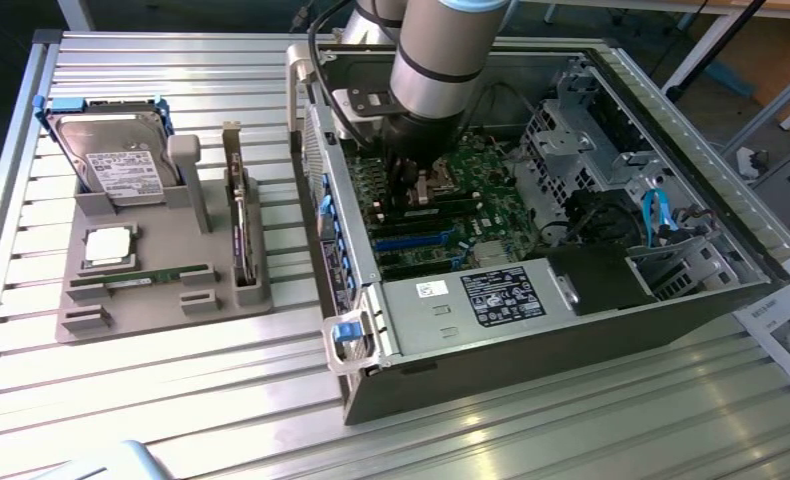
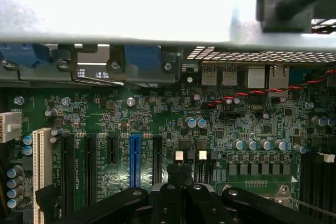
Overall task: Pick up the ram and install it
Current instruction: 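Press down the ram until it locks into place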
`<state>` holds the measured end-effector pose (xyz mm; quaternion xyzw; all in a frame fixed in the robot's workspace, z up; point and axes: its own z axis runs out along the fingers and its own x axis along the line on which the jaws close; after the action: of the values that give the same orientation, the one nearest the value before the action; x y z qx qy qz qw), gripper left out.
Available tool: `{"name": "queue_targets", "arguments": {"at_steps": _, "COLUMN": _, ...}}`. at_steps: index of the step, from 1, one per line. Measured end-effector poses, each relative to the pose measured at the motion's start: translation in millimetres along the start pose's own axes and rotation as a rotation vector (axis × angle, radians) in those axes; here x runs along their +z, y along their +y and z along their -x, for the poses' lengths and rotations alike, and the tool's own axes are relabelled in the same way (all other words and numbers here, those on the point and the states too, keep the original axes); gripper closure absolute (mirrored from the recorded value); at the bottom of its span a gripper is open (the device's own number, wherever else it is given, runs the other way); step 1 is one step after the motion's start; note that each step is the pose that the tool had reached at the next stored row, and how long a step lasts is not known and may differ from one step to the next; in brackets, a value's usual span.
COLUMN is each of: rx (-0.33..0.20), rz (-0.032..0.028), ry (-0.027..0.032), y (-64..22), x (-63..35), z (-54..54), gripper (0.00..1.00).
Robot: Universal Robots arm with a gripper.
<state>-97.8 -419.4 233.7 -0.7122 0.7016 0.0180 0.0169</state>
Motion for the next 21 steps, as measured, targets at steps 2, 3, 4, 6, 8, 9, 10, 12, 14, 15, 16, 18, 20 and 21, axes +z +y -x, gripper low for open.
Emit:
{"name": "queue_targets", "arguments": {"at_steps": 2, "rx": 0.000, "rz": -0.0001, "ry": 0.0000, "y": 0.0, "x": 0.5, "z": 0.0, "gripper": 0.90}}
{"name": "queue_targets", "arguments": {"at_steps": 3, "rx": 0.000, "rz": -0.0002, "ry": -0.0001, "y": 0.0, "x": 0.6, "z": -0.1, "gripper": 0.90}}
{"name": "queue_targets", "arguments": {"at_steps": 4, "rx": 0.000, "rz": -0.0002, "ry": -0.0002, "y": 0.0, "x": 0.7, "z": -0.1, "gripper": 0.90}}
{"name": "queue_targets", "arguments": {"at_steps": 6, "rx": 0.000, "rz": -0.0002, "ry": -0.0002, "y": 0.0, "x": 0.9, "z": -0.3, "gripper": 0.90}}
{"name": "queue_targets", "arguments": {"at_steps": 8, "rx": 0.000, "rz": -0.0002, "ry": -0.0003, "y": 0.0, "x": 1.0, "z": -0.5, "gripper": 0.90}}
{"name": "queue_targets", "arguments": {"at_steps": 9, "rx": 0.000, "rz": -0.0002, "ry": -0.0003, "y": 0.0, "x": 1.1, "z": -0.6, "gripper": 0.90}}
{"name": "queue_targets", "arguments": {"at_steps": 10, "rx": 0.000, "rz": -0.0003, "ry": -0.0003, "y": 0.0, "x": 1.1, "z": -0.8, "gripper": 0.90}}
{"name": "queue_targets", "arguments": {"at_steps": 12, "rx": 0.000, "rz": -0.0002, "ry": -0.0003, "y": 0.0, "x": 1.2, "z": -1.0, "gripper": 0.90}}
{"name": "queue_targets", "arguments": {"at_steps": 14, "rx": 0.000, "rz": -0.0002, "ry": -0.0002, "y": 0.0, "x": 1.2, "z": -1.1, "gripper": 0.90}}
{"name": "queue_targets", "arguments": {"at_steps": 15, "rx": 0.000, "rz": -0.0002, "ry": -0.0003, "y": 0.0, "x": 1.2, "z": -1.1, "gripper": 0.90}}
{"name": "queue_targets", "arguments": {"at_steps": 16, "rx": 0.000, "rz": -0.0002, "ry": -0.0002, "y": 0.0, "x": 1.2, "z": -1.1, "gripper": 0.90}}
{"name": "queue_targets", "arguments": {"at_steps": 18, "rx": 0.000, "rz": -0.0001, "ry": -0.0001, "y": 0.0, "x": 1.5, "z": -1.2, "gripper": 0.90}}
{"name": "queue_targets", "arguments": {"at_steps": 20, "rx": 0.000, "rz": 0.0000, "ry": -0.0001, "y": 0.0, "x": 1.6, "z": -1.3, "gripper": 0.90}}
{"name": "queue_targets", "arguments": {"at_steps": 21, "rx": 0.000, "rz": -0.0001, "ry": -0.0002, "y": 0.0, "x": 1.7, "z": -1.3, "gripper": 0.90}}
